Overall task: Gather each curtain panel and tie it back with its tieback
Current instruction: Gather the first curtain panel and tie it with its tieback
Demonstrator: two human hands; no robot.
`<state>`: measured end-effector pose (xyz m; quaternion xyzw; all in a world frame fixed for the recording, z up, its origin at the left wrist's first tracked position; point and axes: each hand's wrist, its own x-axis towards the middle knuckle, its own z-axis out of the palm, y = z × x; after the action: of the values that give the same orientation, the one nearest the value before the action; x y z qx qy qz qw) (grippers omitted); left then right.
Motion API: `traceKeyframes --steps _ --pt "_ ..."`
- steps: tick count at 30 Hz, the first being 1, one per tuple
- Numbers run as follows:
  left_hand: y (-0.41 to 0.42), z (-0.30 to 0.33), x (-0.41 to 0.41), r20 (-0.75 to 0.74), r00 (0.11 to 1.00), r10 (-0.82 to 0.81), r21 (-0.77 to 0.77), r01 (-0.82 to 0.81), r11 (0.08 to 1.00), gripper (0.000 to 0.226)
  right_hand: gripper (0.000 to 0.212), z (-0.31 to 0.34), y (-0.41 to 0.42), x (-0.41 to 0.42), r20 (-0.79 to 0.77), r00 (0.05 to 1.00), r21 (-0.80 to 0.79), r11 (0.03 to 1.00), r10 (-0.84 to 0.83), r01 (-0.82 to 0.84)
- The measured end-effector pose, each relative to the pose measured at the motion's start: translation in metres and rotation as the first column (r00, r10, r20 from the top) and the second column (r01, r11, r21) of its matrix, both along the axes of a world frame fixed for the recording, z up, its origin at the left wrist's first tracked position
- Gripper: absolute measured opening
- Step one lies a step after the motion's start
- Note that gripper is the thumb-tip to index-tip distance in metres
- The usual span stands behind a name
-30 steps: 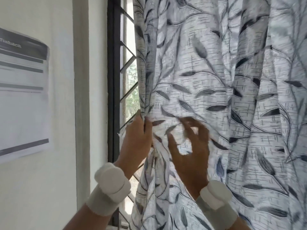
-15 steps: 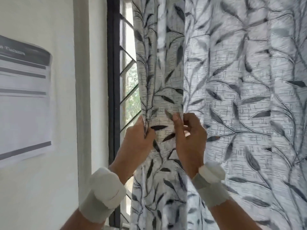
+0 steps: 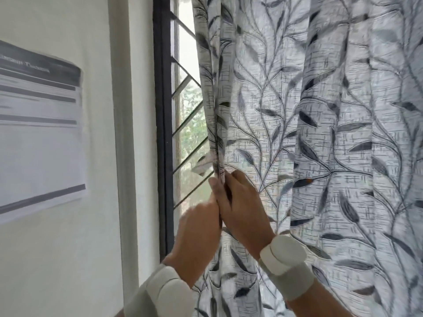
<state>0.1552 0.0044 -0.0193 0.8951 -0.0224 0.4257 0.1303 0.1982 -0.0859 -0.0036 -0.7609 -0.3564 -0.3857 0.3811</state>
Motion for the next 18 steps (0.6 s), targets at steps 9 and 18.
traceKeyframes --steps 9,18 --pt "0.012 0.027 -0.013 0.195 0.913 -0.359 -0.348 0.407 0.845 0.065 0.015 -0.007 -0.005 -0.003 0.041 0.996 -0.175 0.981 -0.080 0.086" --pt "0.016 0.053 0.024 0.192 0.896 -0.401 -0.593 0.431 0.680 0.040 0.056 -0.008 -0.035 -0.006 0.221 0.938 0.369 0.913 -0.268 0.174"
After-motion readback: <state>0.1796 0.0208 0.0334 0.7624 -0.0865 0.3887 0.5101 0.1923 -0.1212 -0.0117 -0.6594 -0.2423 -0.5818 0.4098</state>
